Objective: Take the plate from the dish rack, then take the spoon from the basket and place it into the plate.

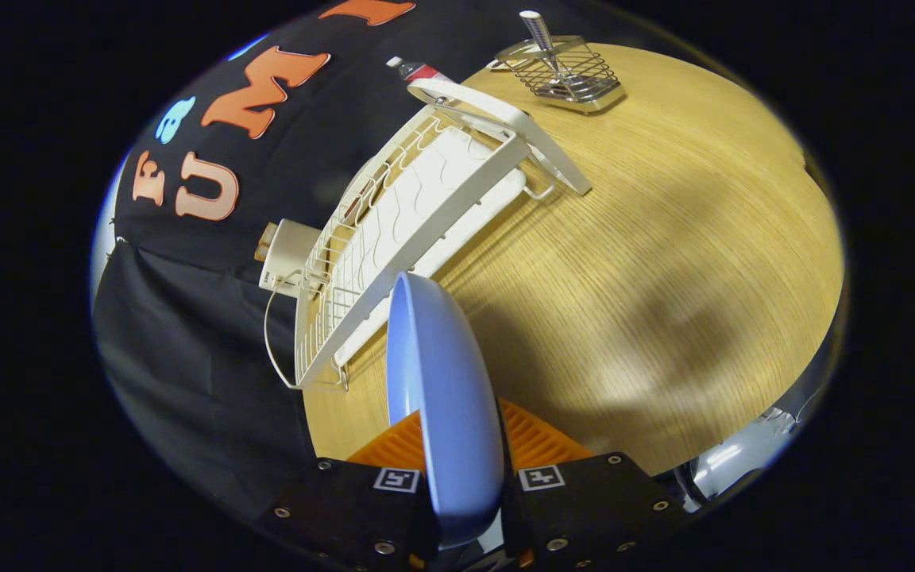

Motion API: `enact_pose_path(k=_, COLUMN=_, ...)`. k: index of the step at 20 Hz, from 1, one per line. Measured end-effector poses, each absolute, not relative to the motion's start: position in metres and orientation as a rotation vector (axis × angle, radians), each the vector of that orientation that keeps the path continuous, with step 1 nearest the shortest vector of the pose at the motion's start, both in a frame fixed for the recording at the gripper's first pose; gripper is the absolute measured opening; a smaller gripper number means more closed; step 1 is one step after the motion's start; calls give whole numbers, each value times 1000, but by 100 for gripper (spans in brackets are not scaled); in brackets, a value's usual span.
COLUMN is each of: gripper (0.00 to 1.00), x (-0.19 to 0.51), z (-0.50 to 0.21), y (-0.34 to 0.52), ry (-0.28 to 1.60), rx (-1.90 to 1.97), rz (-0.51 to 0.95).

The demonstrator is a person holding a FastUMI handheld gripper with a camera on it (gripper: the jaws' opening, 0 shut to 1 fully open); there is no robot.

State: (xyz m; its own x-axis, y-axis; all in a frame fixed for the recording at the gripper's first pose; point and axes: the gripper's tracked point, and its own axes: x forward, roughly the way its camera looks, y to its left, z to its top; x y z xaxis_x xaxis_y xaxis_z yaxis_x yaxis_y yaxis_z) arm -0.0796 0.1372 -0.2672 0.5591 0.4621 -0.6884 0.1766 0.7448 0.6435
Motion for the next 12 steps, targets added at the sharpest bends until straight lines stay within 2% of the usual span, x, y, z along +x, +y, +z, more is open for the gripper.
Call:
enact_pose_path(k=3, gripper=36, x=-79, z=-271, y=131, ry=1001, rx=734, rz=174)
enact_pose_path(k=6, gripper=50, x=-78, z=-271, y=120, ry=1004, rx=712, rz=156)
enact_pose_path(k=9, gripper=58, x=-78, z=-262, y=102, ry=985, rx=655, rz=143)
enact_pose_path(k=11, gripper=68, x=-76, z=-253, y=79, ry=956, rx=591, rz=116)
enact_pose_path(k=12, gripper=78, x=-71, z=-245, y=66, ry=931, rx=561, rz=102)
